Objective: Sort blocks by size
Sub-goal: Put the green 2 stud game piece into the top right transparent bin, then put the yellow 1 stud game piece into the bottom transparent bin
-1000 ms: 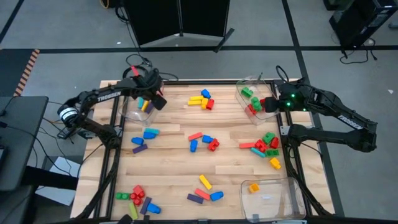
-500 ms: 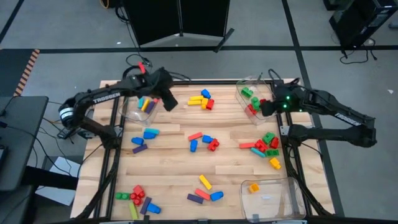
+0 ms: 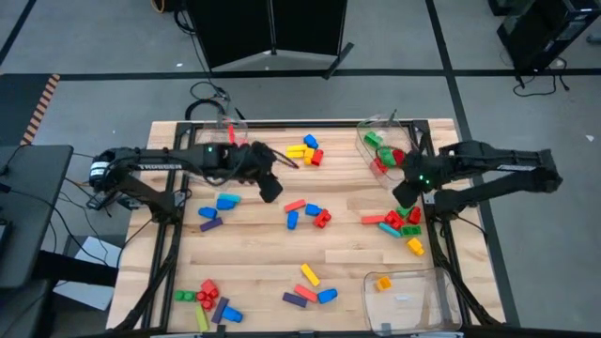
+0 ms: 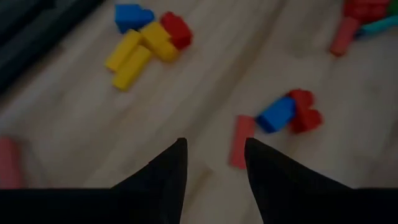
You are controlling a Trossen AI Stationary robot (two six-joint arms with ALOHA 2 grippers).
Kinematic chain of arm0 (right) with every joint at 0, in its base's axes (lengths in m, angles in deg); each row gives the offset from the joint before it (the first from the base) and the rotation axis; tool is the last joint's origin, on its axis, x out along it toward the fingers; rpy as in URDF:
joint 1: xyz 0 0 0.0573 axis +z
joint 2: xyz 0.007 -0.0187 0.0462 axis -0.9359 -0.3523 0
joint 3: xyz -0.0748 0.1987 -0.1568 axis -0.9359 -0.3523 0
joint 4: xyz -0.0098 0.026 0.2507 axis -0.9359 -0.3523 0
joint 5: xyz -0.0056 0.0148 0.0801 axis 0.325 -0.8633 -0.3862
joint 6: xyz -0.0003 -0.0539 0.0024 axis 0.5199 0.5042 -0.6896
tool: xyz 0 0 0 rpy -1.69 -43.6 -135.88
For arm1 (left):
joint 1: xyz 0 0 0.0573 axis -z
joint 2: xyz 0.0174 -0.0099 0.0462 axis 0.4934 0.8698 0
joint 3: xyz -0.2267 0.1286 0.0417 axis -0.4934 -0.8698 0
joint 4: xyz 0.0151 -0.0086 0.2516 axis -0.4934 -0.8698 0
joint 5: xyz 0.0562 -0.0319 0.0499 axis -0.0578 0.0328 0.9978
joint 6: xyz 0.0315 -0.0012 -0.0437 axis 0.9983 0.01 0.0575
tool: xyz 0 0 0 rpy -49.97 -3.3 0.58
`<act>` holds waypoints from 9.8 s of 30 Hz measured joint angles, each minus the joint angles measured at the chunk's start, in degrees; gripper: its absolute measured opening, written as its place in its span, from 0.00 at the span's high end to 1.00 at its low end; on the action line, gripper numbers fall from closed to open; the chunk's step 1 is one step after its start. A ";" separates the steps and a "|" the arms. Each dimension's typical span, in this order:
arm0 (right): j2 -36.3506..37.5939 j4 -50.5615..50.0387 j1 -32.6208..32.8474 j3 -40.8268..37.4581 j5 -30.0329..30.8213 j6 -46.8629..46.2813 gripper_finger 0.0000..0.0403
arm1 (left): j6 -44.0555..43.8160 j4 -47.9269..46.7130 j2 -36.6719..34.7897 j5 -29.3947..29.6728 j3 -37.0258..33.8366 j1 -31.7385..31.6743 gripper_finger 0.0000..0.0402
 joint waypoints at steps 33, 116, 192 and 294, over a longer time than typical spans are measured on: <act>-1.82 14.12 33.10 -21.16 -6.53 -6.84 0.52 | -6.54 7.43 0.00 3.54 -0.02 23.28 0.59; -10.85 7.44 -28.19 4.74 -0.13 29.65 0.94 | 26.98 8.31 -0.13 -5.75 -0.66 4.91 0.59; 2.08 18.47 -49.13 -16.24 -9.06 23.11 0.77 | 29.02 23.95 -19.98 5.65 -21.57 2.67 0.59; 9.83 19.71 -6.38 -16.24 -0.47 6.47 0.97 | -74.22 -2.36 8.26 -12.72 -16.57 54.82 0.10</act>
